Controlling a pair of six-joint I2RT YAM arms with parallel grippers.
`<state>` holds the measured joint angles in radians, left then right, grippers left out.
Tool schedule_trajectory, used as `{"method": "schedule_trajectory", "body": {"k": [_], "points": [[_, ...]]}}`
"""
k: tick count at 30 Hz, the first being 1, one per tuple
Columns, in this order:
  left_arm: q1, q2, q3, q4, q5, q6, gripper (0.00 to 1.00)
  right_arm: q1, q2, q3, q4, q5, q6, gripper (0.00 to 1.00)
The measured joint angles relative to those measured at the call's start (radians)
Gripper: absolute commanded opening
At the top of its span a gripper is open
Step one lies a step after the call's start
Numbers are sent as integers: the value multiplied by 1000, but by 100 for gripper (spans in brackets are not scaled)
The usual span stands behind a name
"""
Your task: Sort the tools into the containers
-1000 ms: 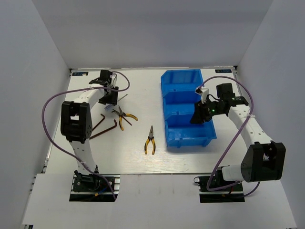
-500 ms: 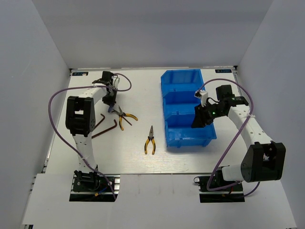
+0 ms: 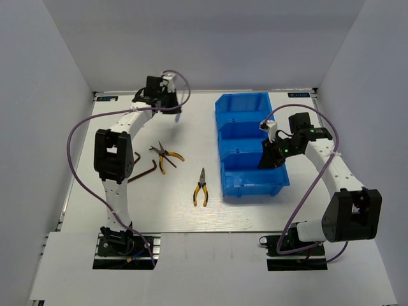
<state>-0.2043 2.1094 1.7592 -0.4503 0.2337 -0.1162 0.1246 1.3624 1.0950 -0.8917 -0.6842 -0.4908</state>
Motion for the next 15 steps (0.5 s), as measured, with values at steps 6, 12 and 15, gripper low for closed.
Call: {"method": "schedule_trajectory", "body": {"k": [6,12,15], "points": [[-172,49,192,233,256,-76,0,0,2,5,0,-20,-37,16],[-295,153,337,408,352,-111,0,-1,-45,-29,10,-65,-91,19],[-309,230,402,414,339,-114,0,-1,-84,-59,16,-82,-109,26]]}}
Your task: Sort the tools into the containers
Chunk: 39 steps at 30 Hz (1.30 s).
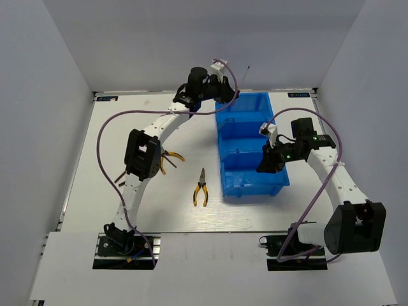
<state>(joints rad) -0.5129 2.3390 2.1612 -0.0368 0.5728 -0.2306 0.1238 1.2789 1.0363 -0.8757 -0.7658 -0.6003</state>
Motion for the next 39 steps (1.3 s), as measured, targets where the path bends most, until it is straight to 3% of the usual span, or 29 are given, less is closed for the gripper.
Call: {"method": "schedule_trajectory", "body": {"k": [7,11,14,18,23,25,26,27,28,31,32,33,34,35,37,39], "points": [[-8,109,25,-44,-125,13,6,-5,-39,-35,37,-8,-18,37],[-15,176,115,-87,-172,19,37,-6,-40,-38,48,-17,-17,48],[-21,177,119,-98,-188,26,54,-6,-40,-38,52,-19,-19,54],[-26,167,115,-112,-203,34,62,-6,-35,-35,53,-29,-41,58],[-26,105,82,-168,-256,55,64,3,45,56,4,-101,-110,56],[-26,43,31,-202,-306,59,47,27,82,111,-5,-125,-142,43],[-26,-10,-16,-219,-338,54,31,47,98,132,-4,-128,-151,32],[-26,-74,-83,-242,-378,37,1,76,116,155,-3,-127,-164,15],[-24,-164,-185,-258,-420,23,0,104,136,176,-1,-124,-170,0],[-19,-502,-547,-299,-552,-20,0,232,231,248,31,-52,-136,0],[-18,-617,-655,-319,-592,-39,10,280,282,287,35,-22,-120,0],[-14,-739,-764,-339,-640,-61,26,324,339,337,43,13,-93,10],[-11,-856,-849,-370,-685,-84,56,371,402,392,56,47,-66,25],[-7,-956,-916,-407,-726,-109,66,406,457,441,67,72,-40,45],[-3,-1138,-1014,-489,-813,-182,77,483,559,524,118,139,15,56],[0,-1262,-1067,-570,-875,-258,79,544,632,575,144,193,58,58]]}}
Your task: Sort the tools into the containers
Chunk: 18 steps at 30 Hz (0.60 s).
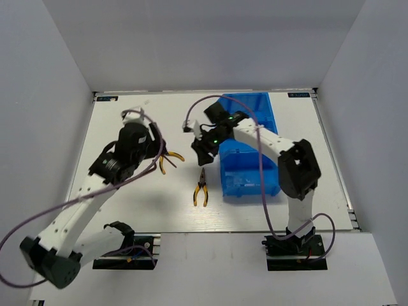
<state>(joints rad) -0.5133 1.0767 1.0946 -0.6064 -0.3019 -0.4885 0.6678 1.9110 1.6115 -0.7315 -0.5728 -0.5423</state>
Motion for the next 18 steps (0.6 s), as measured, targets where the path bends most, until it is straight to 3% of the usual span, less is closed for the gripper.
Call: {"method": "schedule_trajectory", "body": {"k": [2,3,9,13,18], "points": [[0,-95,-43,-82,-35,-74,79,53,66,49,14,42,48,58],[0,-140,-65,-122,-48,-113,79,79,102,79,28,63,81,67],[0,-336,-165,-327,-74,-247,79,154,263,165,163,207,263,67],[0,-394,-165,-394,-76,-270,80,171,348,205,258,283,328,62],[0,-392,-164,-437,-75,-269,80,180,423,274,345,373,373,62]]}}
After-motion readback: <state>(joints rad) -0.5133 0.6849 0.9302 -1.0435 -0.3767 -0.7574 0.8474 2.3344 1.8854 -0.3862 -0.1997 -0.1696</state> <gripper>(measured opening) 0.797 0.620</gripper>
